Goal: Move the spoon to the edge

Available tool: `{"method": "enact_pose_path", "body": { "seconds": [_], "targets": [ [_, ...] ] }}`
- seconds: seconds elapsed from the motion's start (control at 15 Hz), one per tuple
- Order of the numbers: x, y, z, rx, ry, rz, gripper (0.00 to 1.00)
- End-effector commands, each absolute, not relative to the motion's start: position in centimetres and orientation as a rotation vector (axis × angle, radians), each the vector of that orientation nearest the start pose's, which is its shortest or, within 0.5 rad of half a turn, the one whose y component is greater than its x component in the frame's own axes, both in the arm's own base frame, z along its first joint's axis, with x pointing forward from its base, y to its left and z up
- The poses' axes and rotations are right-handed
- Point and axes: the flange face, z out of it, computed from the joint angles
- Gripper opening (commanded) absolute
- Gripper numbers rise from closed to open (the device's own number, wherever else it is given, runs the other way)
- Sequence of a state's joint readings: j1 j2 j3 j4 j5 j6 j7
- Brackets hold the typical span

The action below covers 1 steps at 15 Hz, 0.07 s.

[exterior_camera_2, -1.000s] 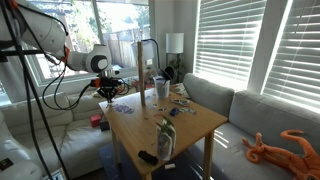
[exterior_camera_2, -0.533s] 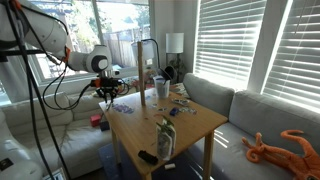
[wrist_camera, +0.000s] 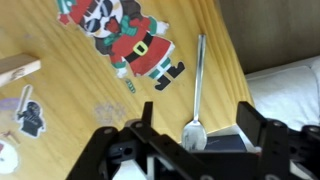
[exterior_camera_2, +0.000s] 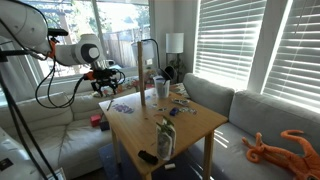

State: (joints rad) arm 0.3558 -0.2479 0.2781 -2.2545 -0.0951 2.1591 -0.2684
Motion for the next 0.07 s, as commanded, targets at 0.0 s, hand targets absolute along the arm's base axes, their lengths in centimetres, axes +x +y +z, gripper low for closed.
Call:
{"method": "enact_pose_path", "body": {
  "seconds": [0.0],
  "targets": [
    [39.01,29.14,48.33,-2.897,-1.488,-0.294,0.98]
  ]
}}
